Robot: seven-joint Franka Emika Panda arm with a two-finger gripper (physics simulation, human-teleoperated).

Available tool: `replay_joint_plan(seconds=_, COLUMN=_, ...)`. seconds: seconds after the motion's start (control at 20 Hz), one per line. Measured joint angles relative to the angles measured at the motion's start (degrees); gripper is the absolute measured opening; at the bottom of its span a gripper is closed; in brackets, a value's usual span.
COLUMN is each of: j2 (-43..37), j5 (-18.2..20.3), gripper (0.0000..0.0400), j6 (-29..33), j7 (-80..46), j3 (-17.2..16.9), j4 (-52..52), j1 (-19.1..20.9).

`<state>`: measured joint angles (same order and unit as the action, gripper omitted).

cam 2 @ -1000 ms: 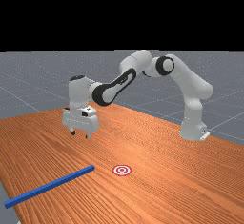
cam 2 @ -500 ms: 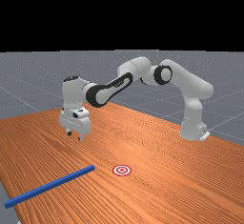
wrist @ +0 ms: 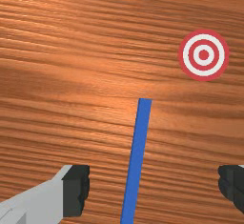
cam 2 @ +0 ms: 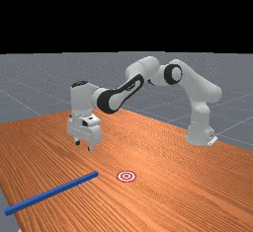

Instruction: Pull the pivot to the target area

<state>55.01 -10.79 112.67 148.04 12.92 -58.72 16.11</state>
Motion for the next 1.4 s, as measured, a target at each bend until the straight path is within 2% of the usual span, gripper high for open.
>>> replay_joint_plan(seconds=0.15, j2=1.2, j5=-0.3, gripper=0.04, j6=-1.2, j7=-0.3, j3=-0.3, j4=1.4, j1=-0.5)
replay_joint_plan(seconds=0.2, j2=0.1, j5=-0.7, gripper=0.04, j6=0.7, j7=-1.0, j3=-0.5, j4=-0.8, j1=-0.7)
replay_joint_plan(seconds=0.4, j2=-0.7, j5=-0.2, gripper=0.04, j6=1.3, j7=-4.3, j3=-0.3, j4=-2.3, j1=-2.0)
replay_joint_plan(seconds=0.45, j2=0.8, j5=-0.1, gripper=0.04, j6=0.1, j7=-4.9, j3=-0.4, j4=0.6, j1=-2.6)
replay_joint_plan(seconds=0.5, j2=0.5, j5=-0.5, gripper=0.04, j6=4.1, j7=-3.1, j3=0.1, j4=-0.8, j1=-2.3)
replay_joint_plan(seconds=0.55, j2=3.6, j5=-0.5, gripper=0.04, j6=2.1, j7=-2.8, j3=-0.1, j4=4.8, j1=-3.1)
replay_joint_plan(seconds=0.65, j2=4.9, j5=-0.5, gripper=0.04, j6=0.6, j7=-2.6, j3=-0.2, j4=7.3, j1=-3.4)
replay_joint_plan(seconds=0.7, j2=3.8, j5=-0.5, gripper=0.04, j6=1.4, j7=-2.7, j3=-0.1, j4=5.2, j1=-3.2)
replay_joint_plan(seconds=0.75, j2=7.0, j5=-0.2, gripper=0.04, j6=-4.8, j7=-3.9, j3=-0.7, j4=12.2, j1=-4.2)
replay_joint_plan(seconds=0.8, j2=7.0, j5=-2.2, gripper=0.04, j6=-3.6, j7=-3.7, j3=-1.9, j4=11.4, j1=-5.1)
replay_joint_plan(seconds=1.05, j2=11.8, j5=-4.4, gripper=0.04, j6=1.7, j7=-5.7, j3=-4.1, j4=11.6, j1=-6.5)
replay_joint_plan(seconds=1.15, j2=15.5, j5=-6.3, gripper=0.04, j6=3.0, j7=-7.5, j3=-6.3, j4=14.1, j1=-8.0)
replay_joint_plan(seconds=1.3, j2=22.9, j5=-6.4, gripper=0.04, j6=3.0, j7=-7.5, j3=-7.3, j4=21.6, j1=-9.0)
replay_joint_plan(seconds=1.35, j2=26.3, j5=-4.1, gripper=0.0395, j6=1.9, j7=-5.8, j3=-7.5, j4=26.5, j1=-9.3)
replay_joint_plan(seconds=1.4, j2=25.1, j5=-4.4, gripper=0.04, j6=2.0, j7=-5.0, j3=-5.3, j4=24.3, j1=-8.4)
